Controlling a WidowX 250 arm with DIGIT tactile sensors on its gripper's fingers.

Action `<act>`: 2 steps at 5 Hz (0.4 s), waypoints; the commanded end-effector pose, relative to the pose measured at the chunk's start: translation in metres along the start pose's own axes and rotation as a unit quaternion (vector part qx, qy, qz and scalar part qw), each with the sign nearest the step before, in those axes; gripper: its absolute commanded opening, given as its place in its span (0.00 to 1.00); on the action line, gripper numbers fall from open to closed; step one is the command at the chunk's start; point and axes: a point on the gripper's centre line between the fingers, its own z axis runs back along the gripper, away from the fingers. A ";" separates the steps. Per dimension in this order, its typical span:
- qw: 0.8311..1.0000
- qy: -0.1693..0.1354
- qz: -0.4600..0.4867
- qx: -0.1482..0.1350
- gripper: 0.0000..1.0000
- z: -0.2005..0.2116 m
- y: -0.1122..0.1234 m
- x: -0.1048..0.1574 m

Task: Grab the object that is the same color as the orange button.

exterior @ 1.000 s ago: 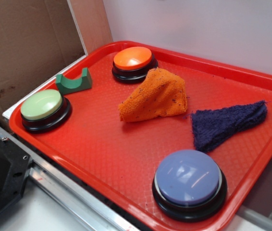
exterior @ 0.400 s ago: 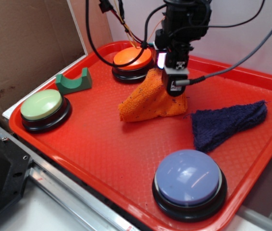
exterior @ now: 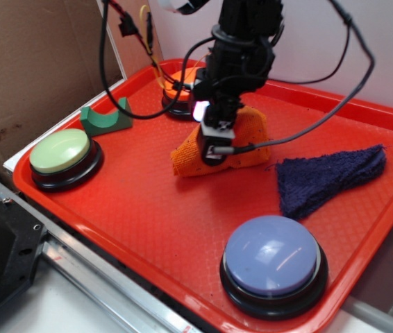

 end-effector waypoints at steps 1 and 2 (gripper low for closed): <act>0.999 -0.003 0.038 0.034 0.00 0.001 0.006 -0.006; 0.998 -0.014 0.042 0.041 0.00 0.013 0.002 -0.007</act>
